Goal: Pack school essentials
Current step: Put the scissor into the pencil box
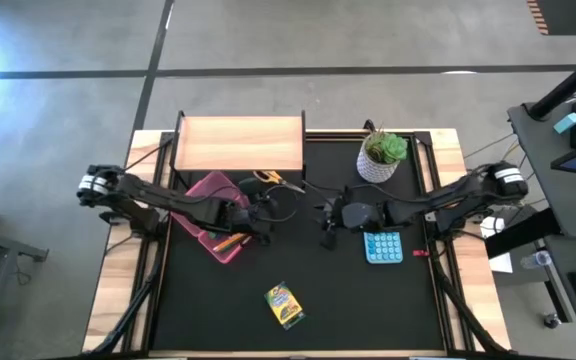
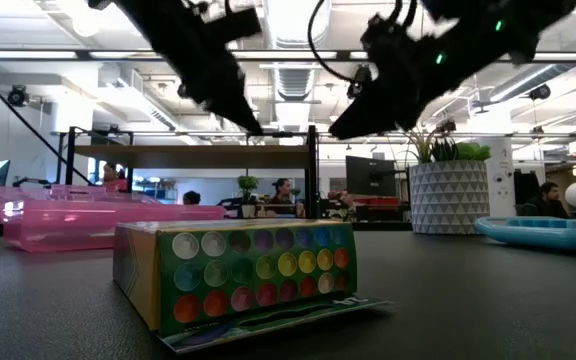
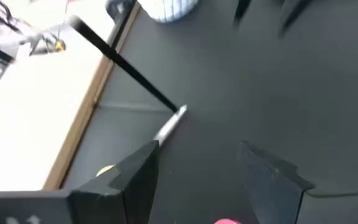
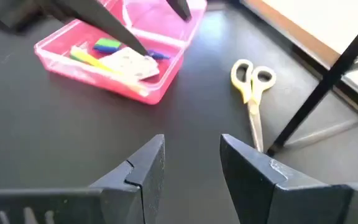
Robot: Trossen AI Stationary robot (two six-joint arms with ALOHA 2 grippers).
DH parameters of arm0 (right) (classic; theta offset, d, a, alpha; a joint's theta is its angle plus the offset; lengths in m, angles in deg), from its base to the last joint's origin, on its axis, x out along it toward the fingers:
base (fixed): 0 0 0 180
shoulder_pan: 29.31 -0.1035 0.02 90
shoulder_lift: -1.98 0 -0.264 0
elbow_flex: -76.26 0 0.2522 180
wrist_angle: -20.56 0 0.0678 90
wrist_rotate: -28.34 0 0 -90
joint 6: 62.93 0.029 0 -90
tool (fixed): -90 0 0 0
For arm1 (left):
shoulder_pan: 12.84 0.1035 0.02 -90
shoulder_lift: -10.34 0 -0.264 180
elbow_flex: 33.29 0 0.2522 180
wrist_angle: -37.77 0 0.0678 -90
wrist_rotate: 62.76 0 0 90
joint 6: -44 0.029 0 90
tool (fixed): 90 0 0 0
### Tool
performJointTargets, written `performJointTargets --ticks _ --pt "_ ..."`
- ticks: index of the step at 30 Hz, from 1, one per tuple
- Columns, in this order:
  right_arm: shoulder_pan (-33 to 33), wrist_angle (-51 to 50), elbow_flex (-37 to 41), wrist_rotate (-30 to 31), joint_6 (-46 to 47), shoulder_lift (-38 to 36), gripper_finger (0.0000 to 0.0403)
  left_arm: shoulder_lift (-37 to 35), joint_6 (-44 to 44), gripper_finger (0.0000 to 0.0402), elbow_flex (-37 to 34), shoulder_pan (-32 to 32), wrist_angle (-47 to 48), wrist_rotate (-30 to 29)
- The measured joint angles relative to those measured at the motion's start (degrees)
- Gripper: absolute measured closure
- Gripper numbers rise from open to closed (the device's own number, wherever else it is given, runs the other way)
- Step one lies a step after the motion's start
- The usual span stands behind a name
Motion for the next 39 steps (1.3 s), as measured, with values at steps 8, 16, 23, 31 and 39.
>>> performJointTargets --ticks 8,16,23,31,39 --pt "4.7 10.0 -0.8 0.2 -5.7 12.4 0.0257 -9.5 -0.1 0.0201 -0.1 -0.6 3.7 -0.1" --pt "9.2 12.3 -5.6 -2.2 -7.9 20.3 0.0257 -19.3 0.0 0.0201 -0.4 -1.1 9.4 -1.2" --pt "12.1 12.3 -10.8 -2.8 -8.4 25.9 0.0257 -25.8 0.1 0.0201 -0.5 -1.1 9.3 -1.3" --pt "16.2 10.6 -17.6 -3.0 -8.3 32.0 0.0257 -29.5 0.1 0.0201 -0.5 -1.1 9.8 -1.4" --pt "17.4 1.9 -24.2 -1.8 -7.7 35.7 0.0257 -31.2 0.1 0.0201 -0.5 -1.2 12.6 -1.5"
